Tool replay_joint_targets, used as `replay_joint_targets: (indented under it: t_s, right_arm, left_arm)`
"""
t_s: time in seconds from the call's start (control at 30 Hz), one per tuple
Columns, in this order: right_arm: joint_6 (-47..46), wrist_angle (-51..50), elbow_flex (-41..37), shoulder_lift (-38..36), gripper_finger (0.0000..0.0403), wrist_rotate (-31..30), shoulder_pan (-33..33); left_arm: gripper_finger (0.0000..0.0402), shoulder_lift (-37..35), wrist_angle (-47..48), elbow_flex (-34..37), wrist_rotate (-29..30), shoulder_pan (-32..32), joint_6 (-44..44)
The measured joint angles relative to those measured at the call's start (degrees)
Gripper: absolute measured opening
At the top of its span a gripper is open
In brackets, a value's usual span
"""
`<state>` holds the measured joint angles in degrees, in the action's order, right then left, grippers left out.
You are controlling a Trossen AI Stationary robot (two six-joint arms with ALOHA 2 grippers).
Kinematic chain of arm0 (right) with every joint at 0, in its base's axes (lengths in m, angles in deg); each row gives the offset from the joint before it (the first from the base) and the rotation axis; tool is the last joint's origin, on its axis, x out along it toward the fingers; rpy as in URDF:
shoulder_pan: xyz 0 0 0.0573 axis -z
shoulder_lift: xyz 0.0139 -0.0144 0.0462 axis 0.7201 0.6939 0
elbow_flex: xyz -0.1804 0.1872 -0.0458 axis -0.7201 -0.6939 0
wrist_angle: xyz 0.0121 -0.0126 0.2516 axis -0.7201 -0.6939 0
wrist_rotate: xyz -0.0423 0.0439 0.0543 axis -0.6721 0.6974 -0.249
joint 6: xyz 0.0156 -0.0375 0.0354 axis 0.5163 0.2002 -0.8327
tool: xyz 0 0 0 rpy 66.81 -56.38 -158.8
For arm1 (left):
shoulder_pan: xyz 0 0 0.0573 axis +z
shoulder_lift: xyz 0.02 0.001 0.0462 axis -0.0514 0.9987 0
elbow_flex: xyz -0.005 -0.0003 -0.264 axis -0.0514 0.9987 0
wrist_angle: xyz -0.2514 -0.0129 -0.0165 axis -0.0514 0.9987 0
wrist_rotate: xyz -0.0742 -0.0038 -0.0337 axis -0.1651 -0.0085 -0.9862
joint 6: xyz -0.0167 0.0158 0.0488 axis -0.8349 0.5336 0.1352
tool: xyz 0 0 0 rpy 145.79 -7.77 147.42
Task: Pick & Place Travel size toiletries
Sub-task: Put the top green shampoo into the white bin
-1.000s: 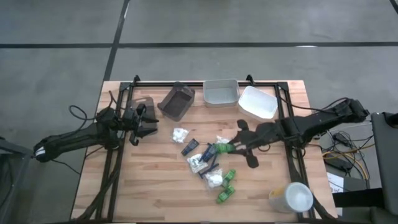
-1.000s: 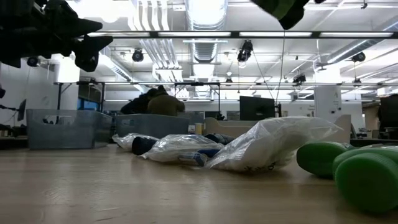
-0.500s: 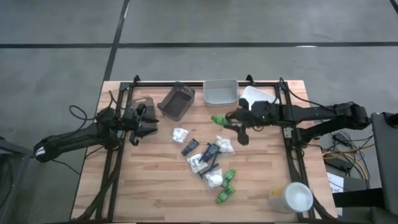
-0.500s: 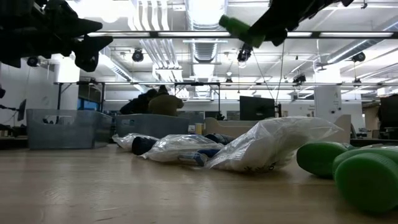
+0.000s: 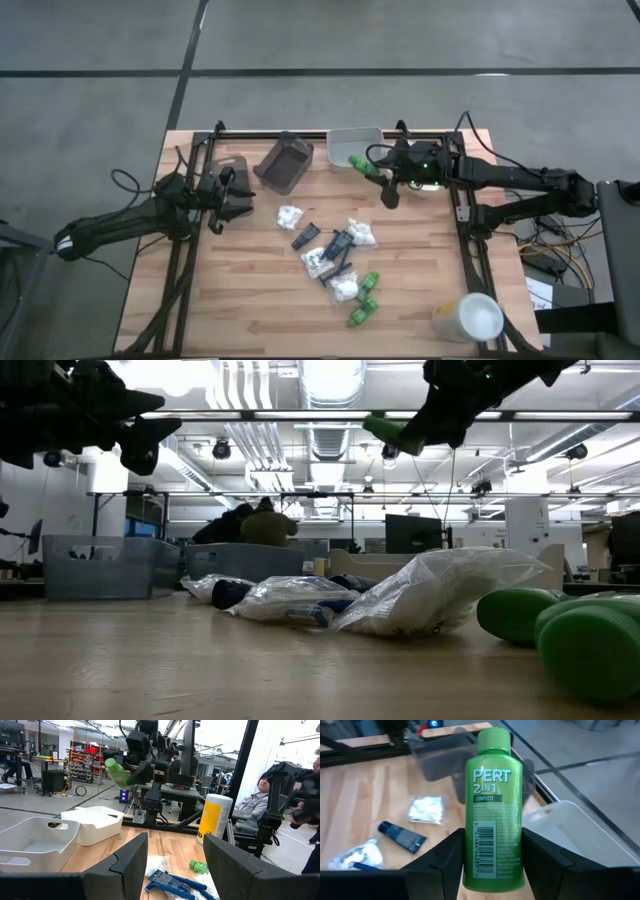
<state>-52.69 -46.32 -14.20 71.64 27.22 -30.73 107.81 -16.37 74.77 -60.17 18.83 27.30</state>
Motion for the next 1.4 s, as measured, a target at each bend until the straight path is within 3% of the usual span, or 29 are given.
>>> replay_joint_targets:
  t_s: [0.4, 0.7, 0.9, 1.13, 1.4]
  right_arm:
    - [-0.31, -9.67, -3.37, -6.36, 0.0157, -0.76, 10.64]
    - [-9.28, -17.30, -3.45, -6.52, 0.0175, -2.43, 17.97]
    - [-18.61, -24.79, -3.52, -6.52, 0.0169, -6.98, 19.39]
    - [-29.34, -31.54, -3.67, -6.52, 0.0159, -8.09, 19.71]
    - [-46.71, -35.32, -6.26, -6.42, 0.0179, -10.68, 19.72]
  left_arm:
    - [0.0198, 0.00, 0.02, 0.00, 0.00, 0.00, 0.00]
    - [0.0198, -0.02, 0.00, 0.01, 0.00, 0.00, 0.00]
    - [0.0198, 0.00, 0.00, 0.00, 0.00, -0.01, 0.00]
    - [0.0198, -0.01, 0.01, 0.00, 0.00, 0.00, 0.00]
    - [0.0198, 0.00, 0.00, 0.00, 0.00, 0.00, 0.00]
